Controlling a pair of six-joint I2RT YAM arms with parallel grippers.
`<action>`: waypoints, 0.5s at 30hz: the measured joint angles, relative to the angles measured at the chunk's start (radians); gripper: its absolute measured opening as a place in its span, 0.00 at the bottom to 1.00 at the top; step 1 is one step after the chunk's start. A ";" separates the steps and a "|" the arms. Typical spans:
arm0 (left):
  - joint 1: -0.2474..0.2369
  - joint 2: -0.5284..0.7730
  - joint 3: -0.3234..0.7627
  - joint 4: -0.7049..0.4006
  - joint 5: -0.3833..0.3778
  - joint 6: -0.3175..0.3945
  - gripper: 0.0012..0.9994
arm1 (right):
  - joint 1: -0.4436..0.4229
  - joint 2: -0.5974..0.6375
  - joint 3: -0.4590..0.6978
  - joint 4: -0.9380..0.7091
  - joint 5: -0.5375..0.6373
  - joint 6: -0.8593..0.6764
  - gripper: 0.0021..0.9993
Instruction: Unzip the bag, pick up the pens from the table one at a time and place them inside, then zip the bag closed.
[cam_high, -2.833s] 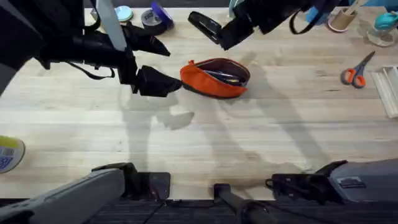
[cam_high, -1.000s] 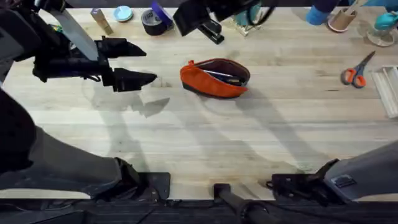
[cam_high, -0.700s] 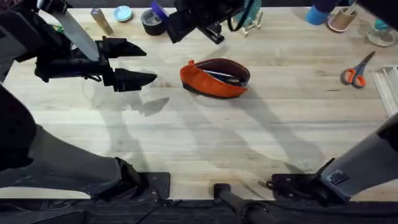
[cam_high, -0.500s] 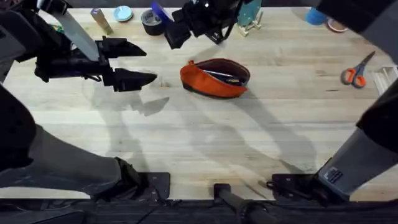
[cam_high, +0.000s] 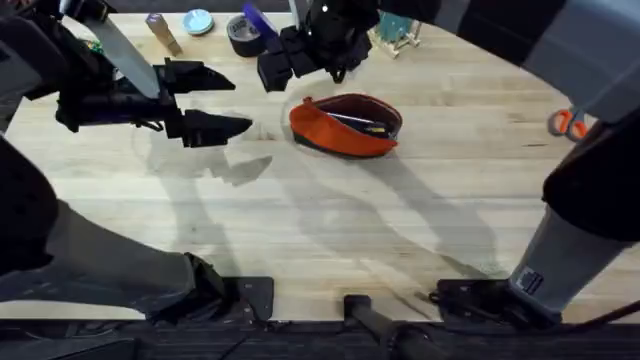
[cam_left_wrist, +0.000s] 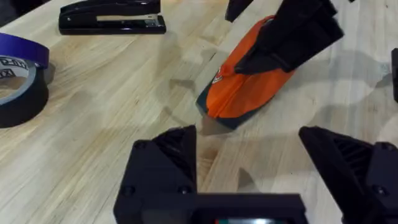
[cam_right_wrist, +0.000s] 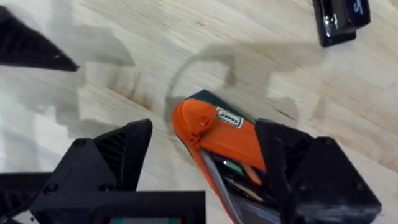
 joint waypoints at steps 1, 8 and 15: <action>0.000 0.000 0.000 0.000 0.000 0.000 0.99 | 0.000 0.001 0.000 -0.001 0.004 0.007 1.00; 0.000 0.000 0.000 0.000 0.000 0.000 0.99 | 0.000 0.002 0.001 -0.003 0.010 0.038 1.00; 0.000 0.000 0.000 0.000 0.000 0.000 0.99 | 0.011 0.034 0.002 -0.027 0.011 0.046 1.00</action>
